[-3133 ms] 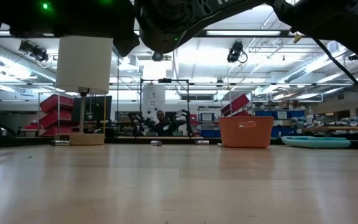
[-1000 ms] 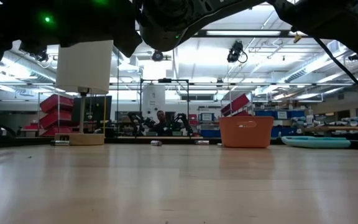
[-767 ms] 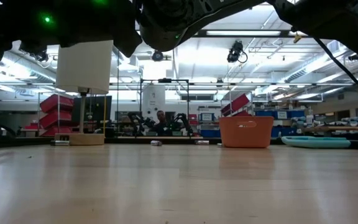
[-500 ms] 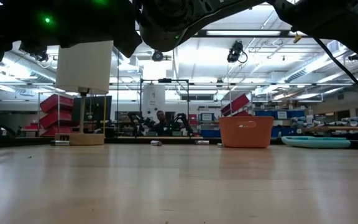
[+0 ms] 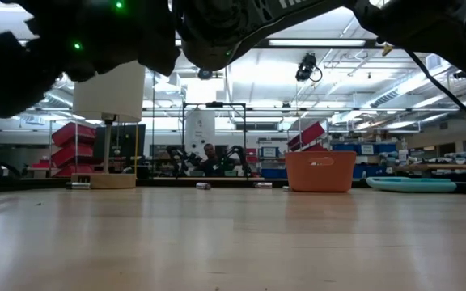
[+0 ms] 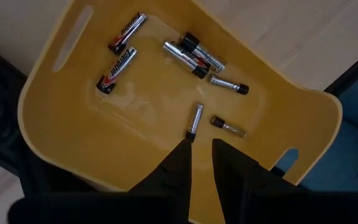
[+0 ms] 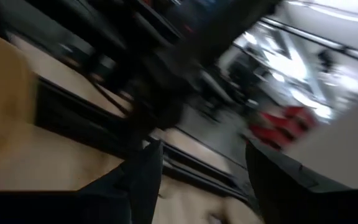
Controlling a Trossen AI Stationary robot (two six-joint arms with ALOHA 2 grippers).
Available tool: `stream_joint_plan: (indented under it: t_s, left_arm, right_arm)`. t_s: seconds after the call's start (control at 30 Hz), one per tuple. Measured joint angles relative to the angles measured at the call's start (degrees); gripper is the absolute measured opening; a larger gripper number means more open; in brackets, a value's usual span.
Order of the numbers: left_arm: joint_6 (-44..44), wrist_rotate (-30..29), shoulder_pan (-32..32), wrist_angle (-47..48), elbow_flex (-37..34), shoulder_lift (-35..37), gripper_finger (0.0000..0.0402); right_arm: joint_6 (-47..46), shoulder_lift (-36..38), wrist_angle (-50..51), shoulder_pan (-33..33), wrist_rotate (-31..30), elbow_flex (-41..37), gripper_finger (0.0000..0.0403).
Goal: Sort batteries
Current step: Put the silver battery into the yellow bin
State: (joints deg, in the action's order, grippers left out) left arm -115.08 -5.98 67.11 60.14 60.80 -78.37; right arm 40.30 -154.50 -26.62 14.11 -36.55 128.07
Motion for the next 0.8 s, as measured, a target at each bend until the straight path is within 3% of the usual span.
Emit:
stream_joint_plan:
  t_s: [0.23,0.4,0.8]
  left_arm:
    - [4.03,-6.91,-0.58,0.24,0.02,0.0,0.0067]
    - [5.74,-7.5,-1.51,2.61,0.02,0.0,0.0067]
    - [6.24,-7.49,-1.51,7.9,0.02,0.04,0.0067]
  right_arm:
    - [8.78,0.0,-1.15,-1.2,-11.65,0.0,0.0199]
    - [16.44,0.0,-3.96,-3.26,-19.54,0.0,0.0184]
    - [31.78,0.0,-12.06,-8.58,-28.44,0.0,0.0173]
